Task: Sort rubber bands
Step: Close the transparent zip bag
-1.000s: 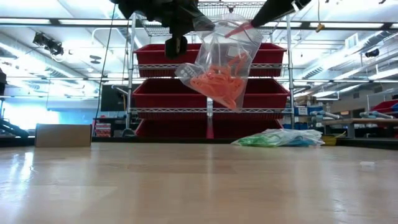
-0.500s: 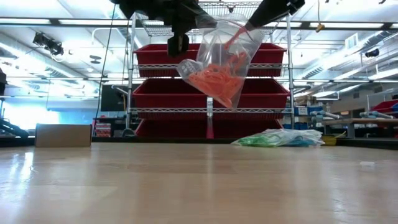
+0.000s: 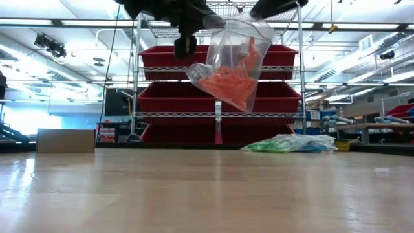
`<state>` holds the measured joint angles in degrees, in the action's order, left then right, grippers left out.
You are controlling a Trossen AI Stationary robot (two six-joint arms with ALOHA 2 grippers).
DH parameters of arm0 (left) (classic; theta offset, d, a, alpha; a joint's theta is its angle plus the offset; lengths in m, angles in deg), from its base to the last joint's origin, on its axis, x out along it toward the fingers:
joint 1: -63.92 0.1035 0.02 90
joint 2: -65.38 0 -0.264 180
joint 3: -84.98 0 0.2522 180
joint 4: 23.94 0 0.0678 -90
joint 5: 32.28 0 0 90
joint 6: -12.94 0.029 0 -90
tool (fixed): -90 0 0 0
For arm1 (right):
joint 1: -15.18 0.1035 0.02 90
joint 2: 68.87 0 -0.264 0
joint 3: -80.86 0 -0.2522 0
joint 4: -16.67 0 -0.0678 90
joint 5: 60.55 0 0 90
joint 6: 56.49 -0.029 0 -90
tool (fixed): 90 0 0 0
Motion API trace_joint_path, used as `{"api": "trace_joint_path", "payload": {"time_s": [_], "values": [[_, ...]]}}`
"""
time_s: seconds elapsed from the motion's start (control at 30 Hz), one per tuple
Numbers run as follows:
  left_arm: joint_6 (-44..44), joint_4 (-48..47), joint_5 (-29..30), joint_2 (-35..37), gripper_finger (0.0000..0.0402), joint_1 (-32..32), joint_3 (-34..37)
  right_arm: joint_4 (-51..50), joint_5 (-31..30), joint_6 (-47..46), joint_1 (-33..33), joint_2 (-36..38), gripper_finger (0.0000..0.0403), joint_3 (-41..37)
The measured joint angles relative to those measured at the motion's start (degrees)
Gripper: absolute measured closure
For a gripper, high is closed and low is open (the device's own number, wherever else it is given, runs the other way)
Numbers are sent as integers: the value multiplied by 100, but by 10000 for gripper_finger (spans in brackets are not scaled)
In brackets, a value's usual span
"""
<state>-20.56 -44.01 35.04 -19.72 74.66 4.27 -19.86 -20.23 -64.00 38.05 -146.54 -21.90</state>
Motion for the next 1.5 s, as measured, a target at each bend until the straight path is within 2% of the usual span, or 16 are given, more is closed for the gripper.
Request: {"api": "trace_joint_path", "payload": {"time_s": [0.13, 0.33, 0.57, 0.67, 0.83, 0.97, 1.07, 1.17, 1.5], "values": [[-1, -191, -186, 0, 385, 0, 1, -181, -286, 2, 208, 2, 232, 2], [-2, -644, -355, 0, 385, 0, 1, -781, -639, -649, 634, 2, 238, 2], [-3, -1022, -354, 0, 385, -10, 1, -1807, -662, -2022, 1001, 5, 239, -20], [-19, -993, -350, 0, 385, -68, 0, -1856, -655, -2392, 1015, 9, 239, -229], [-19, -975, -352, 0, 385, -195, -1, -1124, -268, -2377, 812, 5, 241, -786], [-19, -975, -342, 0, 385, -268, 1, -446, -270, -2051, 675, 4, 244, -1044], [-19, -975, -334, 0, 385, -296, 1, 118, -99, -1645, 538, 4, 245, -1146], [-19, -948, -328, 0, 385, -299, 1, 713, 351, -1204, 329, 5, 245, -1259], [-21, -832, -321, 0, 385, -299, 1, 1579, 994, -441, -155, 4, 248, -1331]]}}
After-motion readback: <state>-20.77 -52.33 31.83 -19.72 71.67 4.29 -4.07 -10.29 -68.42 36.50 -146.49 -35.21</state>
